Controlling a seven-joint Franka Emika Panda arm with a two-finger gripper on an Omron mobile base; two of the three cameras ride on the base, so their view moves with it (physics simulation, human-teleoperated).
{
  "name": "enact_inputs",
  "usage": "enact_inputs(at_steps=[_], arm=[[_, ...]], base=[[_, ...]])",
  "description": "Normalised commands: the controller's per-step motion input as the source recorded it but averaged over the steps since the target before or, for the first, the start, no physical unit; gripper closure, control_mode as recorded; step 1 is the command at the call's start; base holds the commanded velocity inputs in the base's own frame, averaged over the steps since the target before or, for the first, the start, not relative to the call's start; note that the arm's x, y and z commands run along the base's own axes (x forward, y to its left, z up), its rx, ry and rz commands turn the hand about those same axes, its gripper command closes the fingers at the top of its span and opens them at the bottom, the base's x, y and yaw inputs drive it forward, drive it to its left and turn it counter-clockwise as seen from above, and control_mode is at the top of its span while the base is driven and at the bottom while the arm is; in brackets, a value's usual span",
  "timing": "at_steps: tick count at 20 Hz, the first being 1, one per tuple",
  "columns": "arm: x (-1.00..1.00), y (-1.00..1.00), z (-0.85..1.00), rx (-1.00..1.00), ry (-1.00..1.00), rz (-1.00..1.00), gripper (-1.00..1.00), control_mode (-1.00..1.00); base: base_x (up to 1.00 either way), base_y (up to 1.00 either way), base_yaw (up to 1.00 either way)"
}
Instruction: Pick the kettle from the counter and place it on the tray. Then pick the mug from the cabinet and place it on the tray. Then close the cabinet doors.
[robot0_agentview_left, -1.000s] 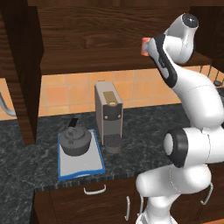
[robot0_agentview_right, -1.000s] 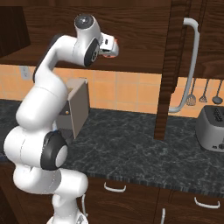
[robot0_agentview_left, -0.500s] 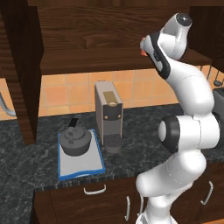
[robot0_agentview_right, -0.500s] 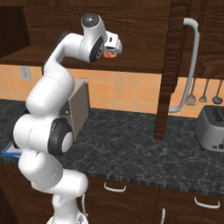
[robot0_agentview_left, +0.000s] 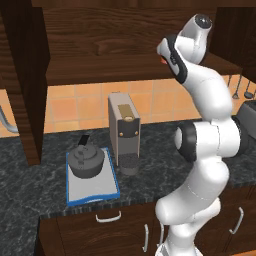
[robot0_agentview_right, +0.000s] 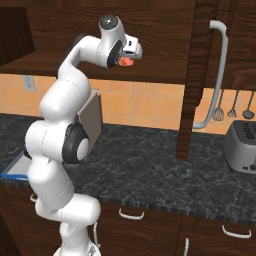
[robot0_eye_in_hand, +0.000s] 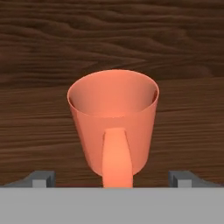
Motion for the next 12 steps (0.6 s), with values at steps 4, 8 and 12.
enact_inputs(at_steps=[4,8,12], arm=[[0.24,0.00,0.00,0.00,0.02,0.00,-1.00,-1.00],[0.12,-0.01,0.00,0.00,0.00,0.00,-1.00,-1.00],[0.00,-0.01,0.00,0.00,0.00,0.00,1.00,-1.00]], base=[[0.00,0.00,0.00],[0.00,0.00,0.00],[0.00,0.00,0.00]])
